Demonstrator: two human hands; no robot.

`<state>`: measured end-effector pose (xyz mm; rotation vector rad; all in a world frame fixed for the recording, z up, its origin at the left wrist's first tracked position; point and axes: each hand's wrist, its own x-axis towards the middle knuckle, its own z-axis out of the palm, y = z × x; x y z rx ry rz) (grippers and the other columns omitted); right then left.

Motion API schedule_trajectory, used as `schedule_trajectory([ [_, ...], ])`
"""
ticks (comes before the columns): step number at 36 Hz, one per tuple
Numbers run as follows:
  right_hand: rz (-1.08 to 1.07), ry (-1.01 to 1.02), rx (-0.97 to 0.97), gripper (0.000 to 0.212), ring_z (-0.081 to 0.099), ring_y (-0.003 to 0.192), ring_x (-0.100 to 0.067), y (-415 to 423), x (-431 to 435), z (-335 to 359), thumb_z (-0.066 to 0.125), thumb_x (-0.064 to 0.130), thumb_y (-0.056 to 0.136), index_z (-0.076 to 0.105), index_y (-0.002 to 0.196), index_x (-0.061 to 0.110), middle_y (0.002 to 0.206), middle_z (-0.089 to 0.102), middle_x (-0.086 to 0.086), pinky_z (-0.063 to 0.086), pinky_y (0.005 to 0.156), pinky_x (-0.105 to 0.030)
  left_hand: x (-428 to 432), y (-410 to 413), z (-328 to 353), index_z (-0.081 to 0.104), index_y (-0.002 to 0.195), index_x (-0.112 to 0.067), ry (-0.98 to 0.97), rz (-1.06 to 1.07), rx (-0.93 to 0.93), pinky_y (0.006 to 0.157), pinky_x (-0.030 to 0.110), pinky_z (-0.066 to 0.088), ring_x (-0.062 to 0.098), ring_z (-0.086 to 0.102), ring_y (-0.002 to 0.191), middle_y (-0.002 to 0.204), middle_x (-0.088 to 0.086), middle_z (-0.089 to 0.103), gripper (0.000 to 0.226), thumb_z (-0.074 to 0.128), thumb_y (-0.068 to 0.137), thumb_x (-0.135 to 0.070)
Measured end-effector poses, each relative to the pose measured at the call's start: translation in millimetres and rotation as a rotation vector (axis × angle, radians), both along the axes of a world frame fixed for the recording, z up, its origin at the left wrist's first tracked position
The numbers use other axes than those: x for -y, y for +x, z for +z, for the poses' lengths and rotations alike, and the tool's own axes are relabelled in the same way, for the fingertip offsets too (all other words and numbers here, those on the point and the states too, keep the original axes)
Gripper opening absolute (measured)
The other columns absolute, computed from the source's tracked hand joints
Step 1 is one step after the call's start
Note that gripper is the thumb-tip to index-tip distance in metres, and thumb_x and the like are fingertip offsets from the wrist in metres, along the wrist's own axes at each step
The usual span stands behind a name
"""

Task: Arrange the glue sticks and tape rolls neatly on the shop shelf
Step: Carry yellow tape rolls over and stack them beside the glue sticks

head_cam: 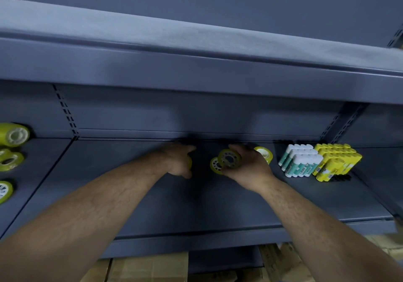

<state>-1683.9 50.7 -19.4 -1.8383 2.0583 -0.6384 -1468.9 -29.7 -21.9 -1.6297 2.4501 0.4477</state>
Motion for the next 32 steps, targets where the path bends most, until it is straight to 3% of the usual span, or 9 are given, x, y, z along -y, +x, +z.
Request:
schedule_trajectory([
  [2, 0.022, 0.014, -0.057, 0.078, 0.048, 0.132, -0.014, 0, 4, 1, 0.076, 0.042, 0.076, 0.046, 0.147, 0.034, 0.145, 0.051, 0.008, 0.040, 0.104, -0.023, -2, 8, 7, 0.012, 0.158, -0.037, -0.010, 0.028, -0.063, 0.115, 0.032, 0.033, 0.023, 0.028, 0.147, 0.163, -0.001, 0.024, 0.108, 0.073, 0.071, -0.056],
  [5, 0.053, 0.067, -0.149, 0.075, 0.036, 0.140, -0.017, 3, 11, 3, 0.071, 0.042, 0.081, 0.041, 0.150, 0.038, 0.150, 0.047, 0.008, 0.035, 0.109, -0.024, -5, 20, 15, 0.011, 0.159, -0.033, -0.122, 0.053, -0.104, 0.121, 0.033, 0.021, 0.020, 0.019, 0.151, 0.166, -0.002, 0.016, 0.096, 0.061, 0.080, -0.055],
  [9, 0.070, 0.126, -0.218, 0.056, 0.051, 0.127, -0.023, 9, 23, 2, 0.070, 0.029, 0.081, 0.055, 0.135, 0.030, 0.137, 0.058, 0.000, 0.047, 0.099, -0.031, -13, 32, 19, 0.009, 0.159, -0.030, -0.196, 0.061, -0.069, 0.124, 0.040, 0.009, 0.016, 0.008, 0.153, 0.167, -0.004, 0.006, 0.085, 0.049, 0.088, -0.056],
  [12, 0.080, 0.161, -0.231, 0.055, 0.052, 0.125, -0.023, 11, 30, -2, 0.072, 0.025, 0.080, 0.056, 0.133, 0.026, 0.135, 0.058, -0.001, 0.047, 0.097, -0.029, -20, 38, 20, 0.005, 0.159, -0.032, -0.195, 0.075, -0.050, 0.124, 0.042, 0.003, 0.015, 0.002, 0.153, 0.167, -0.005, 0.000, 0.081, 0.043, 0.092, -0.057],
  [22, 0.106, 0.220, -0.215, 0.063, 0.055, 0.120, -0.020, 14, 38, -9, 0.076, 0.030, 0.072, 0.056, 0.132, 0.030, 0.132, 0.059, 0.002, 0.045, 0.087, -0.025, -34, 44, 26, -0.004, 0.158, -0.030, -0.214, 0.089, -0.026, 0.124, 0.041, -0.001, 0.013, -0.004, 0.153, 0.167, -0.006, -0.005, 0.072, 0.029, 0.098, -0.053],
  [27, 0.113, 0.228, -0.217, 0.065, 0.056, 0.121, -0.020, 16, 40, -10, 0.075, 0.030, 0.071, 0.056, 0.133, 0.031, 0.133, 0.059, 0.002, 0.049, 0.094, -0.028, -38, 44, 28, -0.005, 0.158, -0.030, -0.216, 0.084, -0.014, 0.124, 0.041, -0.001, 0.013, -0.005, 0.153, 0.166, -0.006, -0.006, 0.074, 0.029, 0.097, -0.055],
  [32, 0.114, 0.245, -0.235, 0.054, 0.060, 0.110, -0.023, 17, 42, -8, 0.075, 0.028, 0.069, 0.061, 0.121, 0.028, 0.123, 0.063, 0.000, 0.053, 0.085, -0.030, -39, 44, 28, -0.006, 0.158, -0.030, -0.205, 0.081, -0.028, 0.124, 0.040, -0.002, 0.013, -0.007, 0.153, 0.166, -0.006, -0.008, 0.075, 0.030, 0.097, -0.055],
])
